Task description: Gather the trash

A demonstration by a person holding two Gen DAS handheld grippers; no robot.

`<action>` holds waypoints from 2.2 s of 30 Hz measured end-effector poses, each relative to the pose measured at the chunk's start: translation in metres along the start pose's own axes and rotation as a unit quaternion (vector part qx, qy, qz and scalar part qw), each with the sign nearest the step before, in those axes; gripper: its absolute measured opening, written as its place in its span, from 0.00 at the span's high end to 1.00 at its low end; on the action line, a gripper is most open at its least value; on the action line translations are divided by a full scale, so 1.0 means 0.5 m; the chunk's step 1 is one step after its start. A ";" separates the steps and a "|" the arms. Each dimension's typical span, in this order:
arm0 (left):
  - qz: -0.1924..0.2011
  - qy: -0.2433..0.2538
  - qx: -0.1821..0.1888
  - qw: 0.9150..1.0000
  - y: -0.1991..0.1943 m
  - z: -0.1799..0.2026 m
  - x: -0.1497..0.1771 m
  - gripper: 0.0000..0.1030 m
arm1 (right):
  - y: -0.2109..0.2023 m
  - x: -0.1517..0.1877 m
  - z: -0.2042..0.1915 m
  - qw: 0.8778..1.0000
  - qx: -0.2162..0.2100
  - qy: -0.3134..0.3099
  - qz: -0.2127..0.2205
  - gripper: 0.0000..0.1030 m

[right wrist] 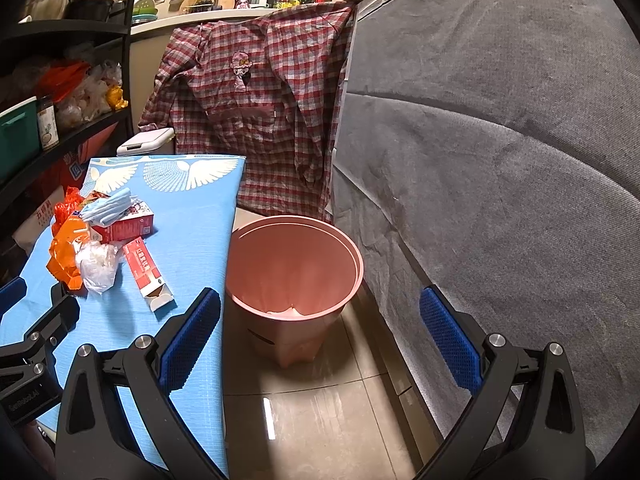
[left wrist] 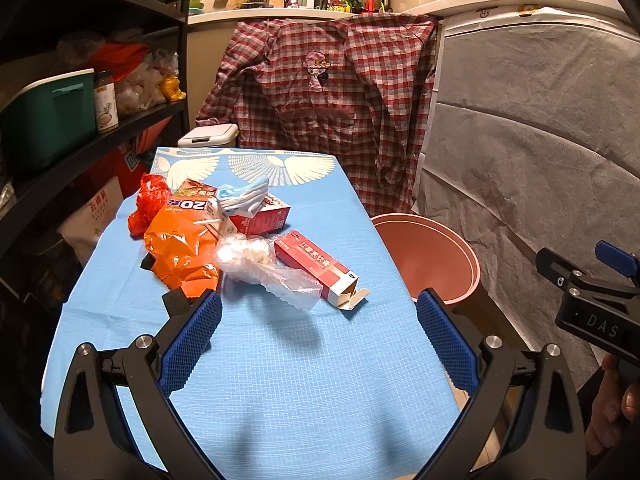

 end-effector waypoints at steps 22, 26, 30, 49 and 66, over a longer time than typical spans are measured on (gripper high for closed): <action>-0.002 -0.006 -0.003 1.000 0.003 -0.018 0.002 0.08 | -0.003 0.007 -0.012 1.000 -0.001 -0.002 -0.003 0.13; 0.000 -0.004 -0.004 1.000 0.002 -0.021 0.001 0.08 | -0.005 0.006 -0.015 1.000 -0.003 0.001 -0.003 0.15; 0.005 -0.003 -0.004 1.000 -0.008 -0.036 -0.008 0.15 | -0.009 0.001 -0.022 1.000 -0.007 0.003 -0.002 0.21; 0.038 0.002 0.002 0.999 0.010 -0.223 -0.239 0.84 | 0.008 -0.176 -0.167 0.985 -0.159 -0.014 0.060 0.73; -0.031 -0.039 -0.029 0.998 0.253 -0.479 -0.245 0.87 | 0.219 -0.067 -0.332 0.956 -0.277 -0.067 -0.073 0.74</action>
Point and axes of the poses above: each gripper's, at about its wrist camera, not at the fingertips, and y roughly the way its jaws point, z to its right, x to its underside, the point moved 3 cm from there along y, roughly the way its jaws point, and after that the axes turned 8 degrees about z, right-handed, at the moved point
